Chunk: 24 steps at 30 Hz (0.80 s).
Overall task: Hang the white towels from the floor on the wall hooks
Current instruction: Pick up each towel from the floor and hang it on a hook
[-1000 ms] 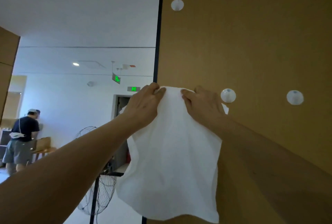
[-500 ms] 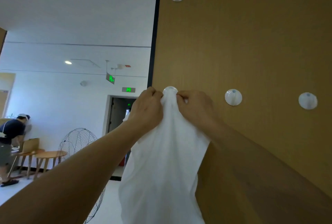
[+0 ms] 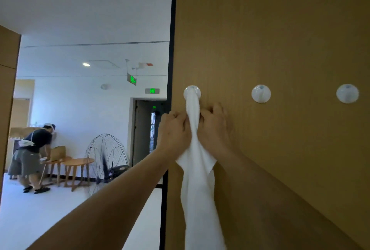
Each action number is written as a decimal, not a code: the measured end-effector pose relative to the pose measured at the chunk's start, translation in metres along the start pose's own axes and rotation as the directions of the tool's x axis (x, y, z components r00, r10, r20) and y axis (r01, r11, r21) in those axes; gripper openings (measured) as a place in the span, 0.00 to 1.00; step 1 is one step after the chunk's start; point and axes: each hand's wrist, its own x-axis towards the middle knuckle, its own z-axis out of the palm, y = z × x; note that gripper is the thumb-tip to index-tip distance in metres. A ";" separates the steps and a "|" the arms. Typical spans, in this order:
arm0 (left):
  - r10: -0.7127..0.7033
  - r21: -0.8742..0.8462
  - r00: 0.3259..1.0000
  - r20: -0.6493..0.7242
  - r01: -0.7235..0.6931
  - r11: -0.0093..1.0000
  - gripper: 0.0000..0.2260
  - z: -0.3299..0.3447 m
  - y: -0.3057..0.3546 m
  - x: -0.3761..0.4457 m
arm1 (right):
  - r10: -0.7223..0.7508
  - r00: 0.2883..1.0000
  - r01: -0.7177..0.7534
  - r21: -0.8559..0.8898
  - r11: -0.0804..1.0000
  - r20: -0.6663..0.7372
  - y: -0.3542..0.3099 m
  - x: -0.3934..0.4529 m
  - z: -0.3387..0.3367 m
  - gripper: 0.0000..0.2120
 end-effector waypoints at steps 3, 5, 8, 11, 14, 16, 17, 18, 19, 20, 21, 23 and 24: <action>-0.018 -0.212 1.000 0.001 0.018 0.977 0.10 0.006 -0.006 -0.019 | 0.052 0.991 -0.087 0.292 0.952 0.127 -0.006 -0.015 0.004 0.11; -0.058 -0.299 0.998 -0.019 0.050 0.953 0.08 0.009 -0.009 -0.030 | 0.105 0.990 -0.132 0.341 0.931 0.098 -0.010 -0.024 0.005 0.14; -0.090 -0.367 0.996 0.017 0.090 0.926 0.16 0.011 -0.011 -0.048 | 0.206 0.974 -0.226 0.418 0.880 0.093 -0.020 -0.040 0.010 0.15; -0.081 -0.420 0.991 0.103 0.117 0.900 0.24 0.013 -0.021 -0.071 | 0.277 0.959 -0.272 0.452 0.850 0.055 -0.030 -0.059 0.024 0.10; -0.060 -0.546 0.964 0.259 0.197 0.814 0.28 0.007 -0.032 -0.095 | 0.362 0.932 -0.328 0.433 0.840 0.003 -0.040 -0.074 0.036 0.14; 0.024 -0.541 0.947 0.320 0.162 0.825 0.31 -0.004 -0.040 -0.106 | 0.406 0.914 -0.376 0.416 0.828 0.020 -0.047 -0.084 0.040 0.12; 0.072 -0.529 0.939 0.336 0.125 0.839 0.30 -0.009 -0.045 -0.108 | 0.427 0.903 -0.404 0.418 0.814 0.042 -0.051 -0.089 0.041 0.11; 0.110 -0.513 0.929 0.354 0.094 0.853 0.27 -0.014 -0.051 -0.107 | 0.446 0.894 -0.427 0.409 0.806 0.055 -0.055 -0.095 0.040 0.13; 0.134 -0.496 0.919 0.370 0.074 0.865 0.25 -0.018 -0.056 -0.105 | 0.462 0.885 -0.446 0.382 0.809 0.056 -0.061 -0.101 0.038 0.15; 0.145 -0.478 0.915 0.376 0.058 0.876 0.24 -0.022 -0.062 -0.102 | 0.477 0.878 -0.464 0.339 0.818 0.050 -0.065 -0.107 0.035 0.18; 0.147 -0.459 0.918 0.368 0.042 0.887 0.24 -0.026 -0.066 -0.099 | 0.489 0.872 -0.478 0.288 0.830 0.040 -0.069 -0.112 0.032 0.19; 0.162 -0.419 0.936 0.311 -0.018 0.908 0.23 -0.034 -0.069 -0.098 | 0.502 0.864 -0.499 0.170 0.850 0.028 -0.077 -0.125 0.025 0.18; 0.188 -0.401 0.942 0.277 -0.064 0.914 0.22 -0.038 -0.069 -0.100 | 0.512 0.858 -0.512 0.113 0.852 0.029 -0.081 -0.132 0.020 0.18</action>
